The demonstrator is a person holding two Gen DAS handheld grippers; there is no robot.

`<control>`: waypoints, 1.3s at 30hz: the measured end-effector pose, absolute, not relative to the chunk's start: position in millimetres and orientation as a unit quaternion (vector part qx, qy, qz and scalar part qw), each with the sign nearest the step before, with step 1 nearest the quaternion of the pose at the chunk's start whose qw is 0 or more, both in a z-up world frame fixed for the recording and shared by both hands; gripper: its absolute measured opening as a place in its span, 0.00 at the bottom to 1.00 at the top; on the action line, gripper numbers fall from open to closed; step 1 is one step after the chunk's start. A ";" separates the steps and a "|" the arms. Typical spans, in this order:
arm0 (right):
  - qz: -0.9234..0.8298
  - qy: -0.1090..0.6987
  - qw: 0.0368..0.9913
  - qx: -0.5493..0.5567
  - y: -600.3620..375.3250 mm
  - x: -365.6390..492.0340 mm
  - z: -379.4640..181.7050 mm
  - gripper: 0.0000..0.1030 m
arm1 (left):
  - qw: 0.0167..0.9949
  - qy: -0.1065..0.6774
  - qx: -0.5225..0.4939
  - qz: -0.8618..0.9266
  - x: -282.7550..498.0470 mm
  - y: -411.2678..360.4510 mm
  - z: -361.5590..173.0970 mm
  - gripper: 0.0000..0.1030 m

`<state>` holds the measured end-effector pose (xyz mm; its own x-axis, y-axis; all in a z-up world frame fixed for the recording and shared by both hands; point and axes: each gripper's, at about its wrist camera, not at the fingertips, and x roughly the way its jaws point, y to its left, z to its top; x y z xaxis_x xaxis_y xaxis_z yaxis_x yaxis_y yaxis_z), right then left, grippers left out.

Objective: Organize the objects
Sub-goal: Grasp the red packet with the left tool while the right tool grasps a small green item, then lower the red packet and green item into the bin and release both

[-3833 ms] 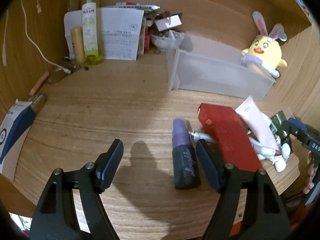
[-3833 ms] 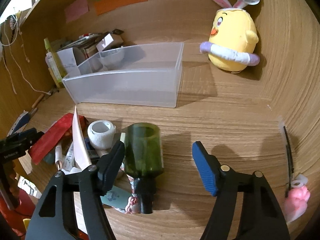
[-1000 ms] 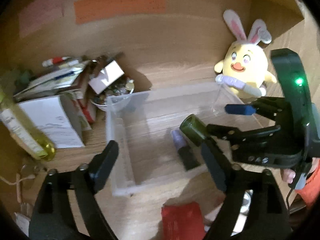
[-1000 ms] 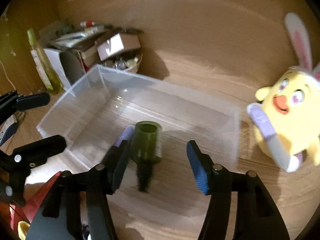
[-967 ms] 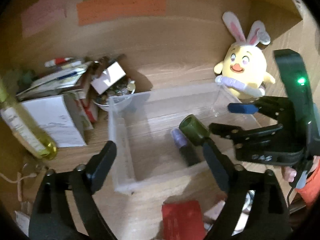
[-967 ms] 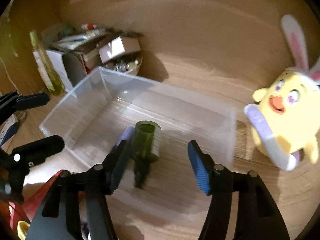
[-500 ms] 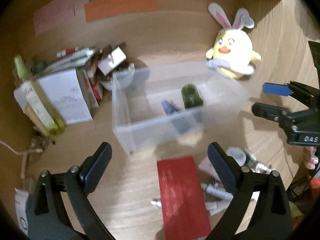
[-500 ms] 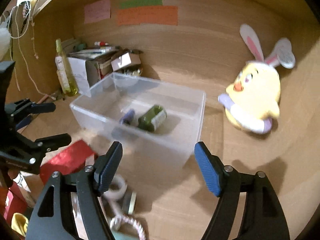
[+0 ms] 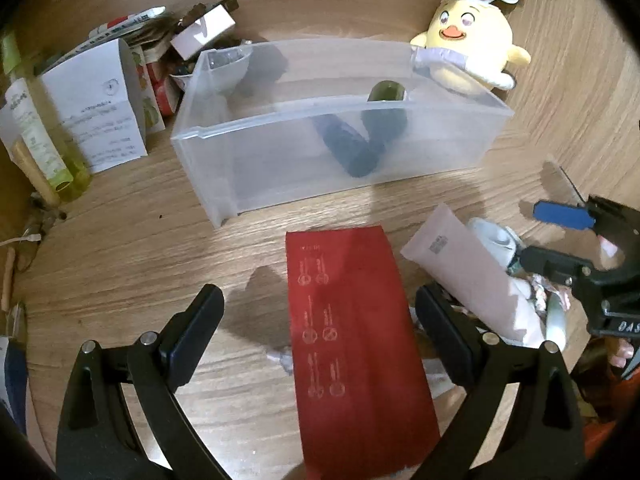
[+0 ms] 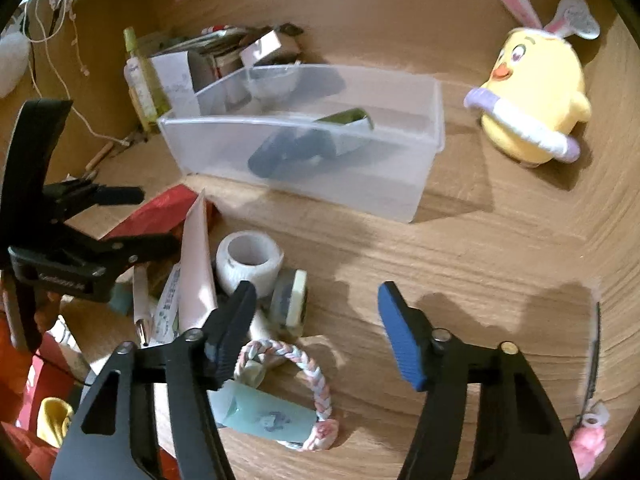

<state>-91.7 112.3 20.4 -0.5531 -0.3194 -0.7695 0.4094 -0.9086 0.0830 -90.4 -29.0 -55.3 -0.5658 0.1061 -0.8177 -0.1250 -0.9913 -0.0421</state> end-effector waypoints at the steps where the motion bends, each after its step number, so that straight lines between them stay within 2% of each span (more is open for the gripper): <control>1: -0.877 0.053 0.209 0.429 111.7 -92.4 18.3 0.49 | 0.065 0.009 -0.462 0.884 -93.3 -29.3 -56.1 0.95; 6: -0.870 0.050 0.215 0.441 111.5 -95.7 11.9 0.31 | 0.065 0.008 -0.460 0.886 -103.8 -34.6 -56.8 0.94; 8: -0.867 0.048 0.217 0.445 111.7 -98.0 10.9 0.24 | 0.068 0.005 -0.459 0.886 -106.0 -36.6 -57.5 0.85; 10: -0.866 0.047 0.220 0.447 112.6 -99.0 9.9 0.15 | 0.072 0.003 -0.466 0.882 -109.4 -37.9 -60.1 0.68; 11: -0.867 0.048 0.219 0.445 113.3 -99.4 9.8 0.15 | 0.073 0.002 -0.468 0.881 -111.1 -38.5 -61.3 0.65; 12: -0.869 0.049 0.217 0.442 113.6 -99.2 10.3 0.15 | 0.073 0.003 -0.470 0.880 -113.1 -38.9 -63.0 0.57; 14: -0.873 0.052 0.213 0.436 114.3 -98.7 11.3 0.15 | 0.069 0.005 -0.468 0.881 -115.7 -39.7 -64.4 0.52; 24: -0.895 0.036 0.188 0.403 135.2 -100.8 34.4 0.14 | 0.056 -0.009 -0.439 0.896 -100.8 -53.3 -48.3 0.52; 39: -0.927 0.004 0.169 0.336 149.8 -119.1 79.9 0.14 | 0.039 -0.045 -0.343 0.937 -94.7 -75.9 23.1 0.52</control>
<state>-119.1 149.8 79.9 -0.7175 -0.3102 -0.6237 0.3153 -0.9430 0.1063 -94.7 -75.9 23.1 -0.7614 0.1045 -0.6398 -0.0427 -0.9929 -0.1114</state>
